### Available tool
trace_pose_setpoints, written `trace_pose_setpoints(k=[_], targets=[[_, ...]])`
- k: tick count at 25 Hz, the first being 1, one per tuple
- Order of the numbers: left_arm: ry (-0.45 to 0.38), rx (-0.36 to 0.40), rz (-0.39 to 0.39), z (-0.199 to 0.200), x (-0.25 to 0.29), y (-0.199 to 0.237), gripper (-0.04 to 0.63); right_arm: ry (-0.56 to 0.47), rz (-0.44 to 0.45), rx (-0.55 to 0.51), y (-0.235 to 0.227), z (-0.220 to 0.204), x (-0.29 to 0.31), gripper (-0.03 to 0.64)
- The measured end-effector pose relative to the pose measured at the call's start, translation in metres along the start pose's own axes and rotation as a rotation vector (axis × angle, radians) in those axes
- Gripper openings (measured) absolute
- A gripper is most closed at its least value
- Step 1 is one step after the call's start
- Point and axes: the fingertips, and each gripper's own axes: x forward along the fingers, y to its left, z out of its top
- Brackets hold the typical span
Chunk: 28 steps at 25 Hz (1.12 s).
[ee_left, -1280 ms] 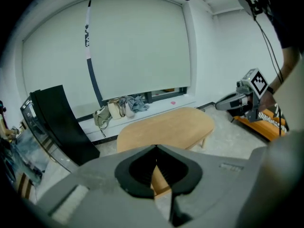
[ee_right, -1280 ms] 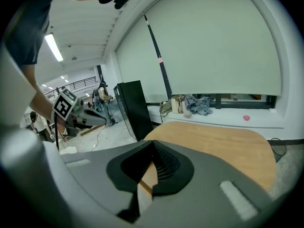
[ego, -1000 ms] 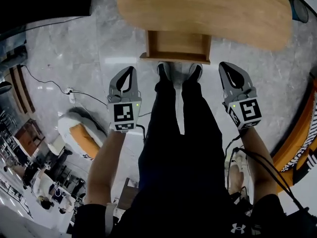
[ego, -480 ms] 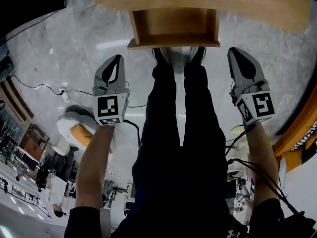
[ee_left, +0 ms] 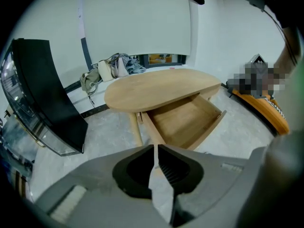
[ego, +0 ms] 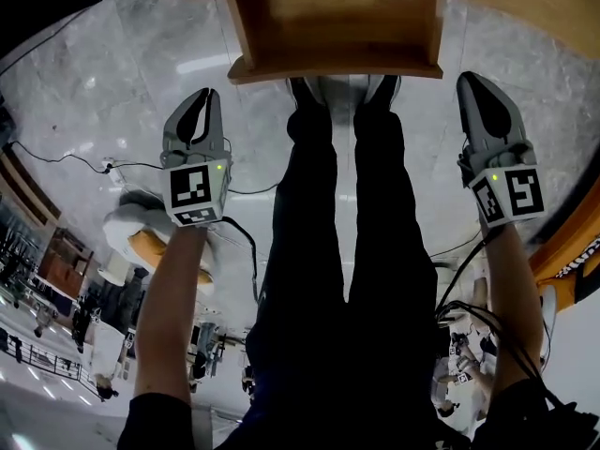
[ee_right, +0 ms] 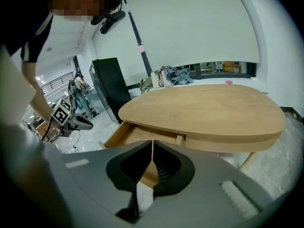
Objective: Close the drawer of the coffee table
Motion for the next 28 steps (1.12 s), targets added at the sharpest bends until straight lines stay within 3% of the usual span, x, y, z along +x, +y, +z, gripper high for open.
trace_pose_setpoints(k=[6, 9, 11, 14, 19, 24, 28], targets=[[0.054, 0.049, -0.064, -0.033, 0.036, -0.009, 0.143, 0.036, 0.022, 0.01, -0.009, -0.041, 0.02, 0.082], [0.125, 0.095, -0.104, -0.06, 0.05, -0.018, 0.233, 0.071, 0.068, -0.009, -0.004, -0.063, 0.025, 0.223], [0.167, 0.103, -0.111, -0.074, 0.058, -0.018, 0.255, 0.114, 0.082, -0.054, -0.003, -0.079, 0.029, 0.311], [0.207, 0.073, -0.114, -0.089, 0.072, -0.014, 0.258, 0.183, 0.059, -0.095, -0.012, -0.108, 0.035, 0.379], [0.231, 0.072, -0.123, -0.101, 0.091, -0.018, 0.267, 0.288, 0.027, -0.06, -0.031, -0.158, 0.043, 0.391], [0.241, 0.097, -0.113, -0.101, 0.105, -0.02, 0.265, 0.334, 0.021, -0.09, -0.043, -0.173, 0.061, 0.33], [0.249, 0.051, -0.106, -0.101, 0.109, -0.021, 0.232, 0.335, 0.04, -0.097, -0.041, -0.172, 0.071, 0.278]])
